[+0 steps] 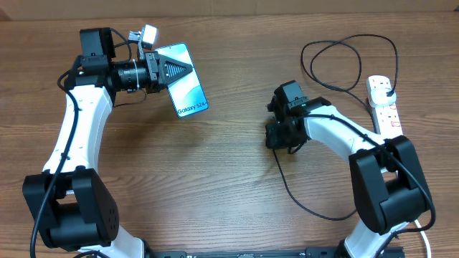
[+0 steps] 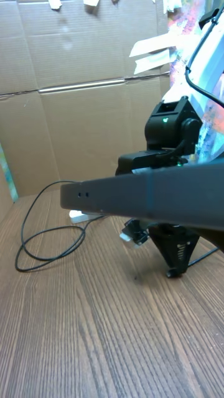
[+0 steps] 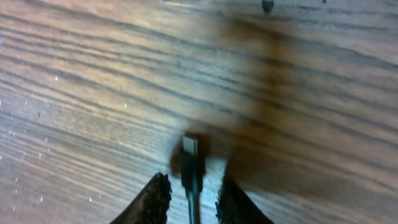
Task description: Plug charger to phone and switch on socket
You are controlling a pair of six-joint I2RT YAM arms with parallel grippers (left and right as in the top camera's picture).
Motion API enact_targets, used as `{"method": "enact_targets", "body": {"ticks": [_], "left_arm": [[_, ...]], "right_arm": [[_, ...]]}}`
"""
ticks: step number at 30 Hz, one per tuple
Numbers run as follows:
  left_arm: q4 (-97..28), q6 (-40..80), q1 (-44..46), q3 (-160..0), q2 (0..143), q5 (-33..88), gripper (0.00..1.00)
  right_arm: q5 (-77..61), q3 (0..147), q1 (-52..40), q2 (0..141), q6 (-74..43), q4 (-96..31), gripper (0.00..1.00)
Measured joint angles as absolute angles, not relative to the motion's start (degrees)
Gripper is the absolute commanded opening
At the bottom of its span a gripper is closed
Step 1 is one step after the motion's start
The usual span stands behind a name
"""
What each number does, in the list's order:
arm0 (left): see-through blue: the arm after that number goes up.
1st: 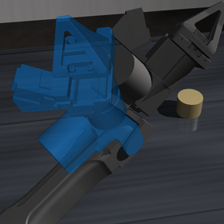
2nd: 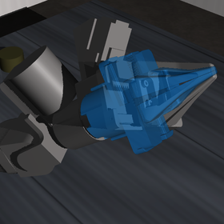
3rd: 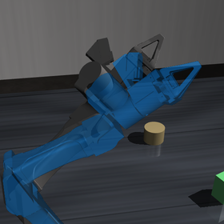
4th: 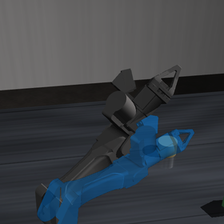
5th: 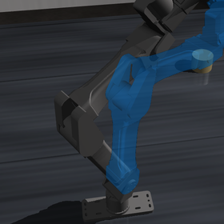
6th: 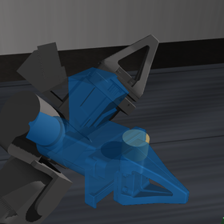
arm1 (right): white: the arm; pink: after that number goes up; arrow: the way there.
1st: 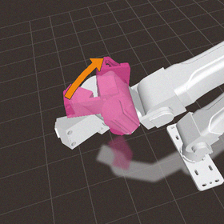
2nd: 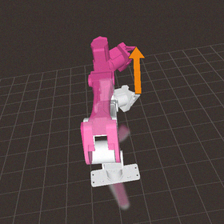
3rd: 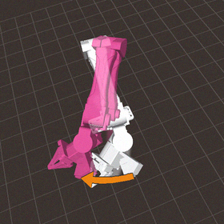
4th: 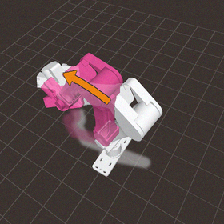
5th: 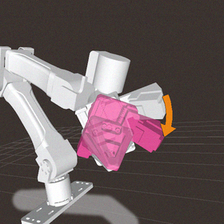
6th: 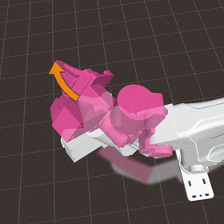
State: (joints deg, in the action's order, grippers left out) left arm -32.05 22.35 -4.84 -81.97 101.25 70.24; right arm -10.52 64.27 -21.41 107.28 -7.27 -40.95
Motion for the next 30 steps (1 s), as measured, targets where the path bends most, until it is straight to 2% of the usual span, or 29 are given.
{"method": "enact_targets", "body": {"ticks": [4, 7, 10, 12, 16, 19, 22, 25, 26, 30], "left_arm": [[-32.1, 22.3, -4.8, -82.0, 101.3, 70.3, 0.04], [-32.1, 22.3, -4.8, -82.0, 101.3, 70.3, 0.04], [-32.1, 22.3, -4.8, -82.0, 101.3, 70.3, 0.04], [-32.1, 22.3, -4.8, -82.0, 101.3, 70.2, 0.04], [-31.9, 22.5, -4.8, -82.0, 101.3, 70.3, 0.04], [-30.8, 23.2, -4.8, -82.0, 101.3, 70.3, 0.04], [-24.1, 24.9, -4.8, -81.9, 101.3, 71.5, 0.04], [-16.7, 29.2, -4.8, -81.8, 101.2, 73.0, 0.04], [-10.9, 32.0, -4.8, -81.5, 101.2, 73.4, 0.04], [-0.3, 40.2, -2.3, -81.6, 101.0, 74.1, 0.04]], "right_arm": [[-10.2, 64.0, -21.4, 107.3, -7.3, -40.7, 0.23], [-9.8, 63.2, -21.4, 107.1, -7.2, -39.2, 0.15], [-9.4, 61.8, -21.4, 106.4, -7.0, -37.4, 0.13], [-9.1, 61.4, -21.4, 106.1, -6.5, -37.1, 0.04], [-9.0, 61.3, -21.4, 106.1, -6.0, -37.5, 0.04], [-12.2, 62.4, -20.2, 106.1, -4.3, -43.0, 0.04], [-24.9, 62.6, -16.7, 104.6, 1.5, -46.5, 0.04], [-45.7, 63.0, -13.8, 98.8, 11.2, -51.2, 0.04], [-53.5, 63.3, -13.7, 97.4, 14.0, -51.9, 0.04], [-71.0, 63.6, -14.8, 96.9, 18.4, -49.0, 0.04]]}}
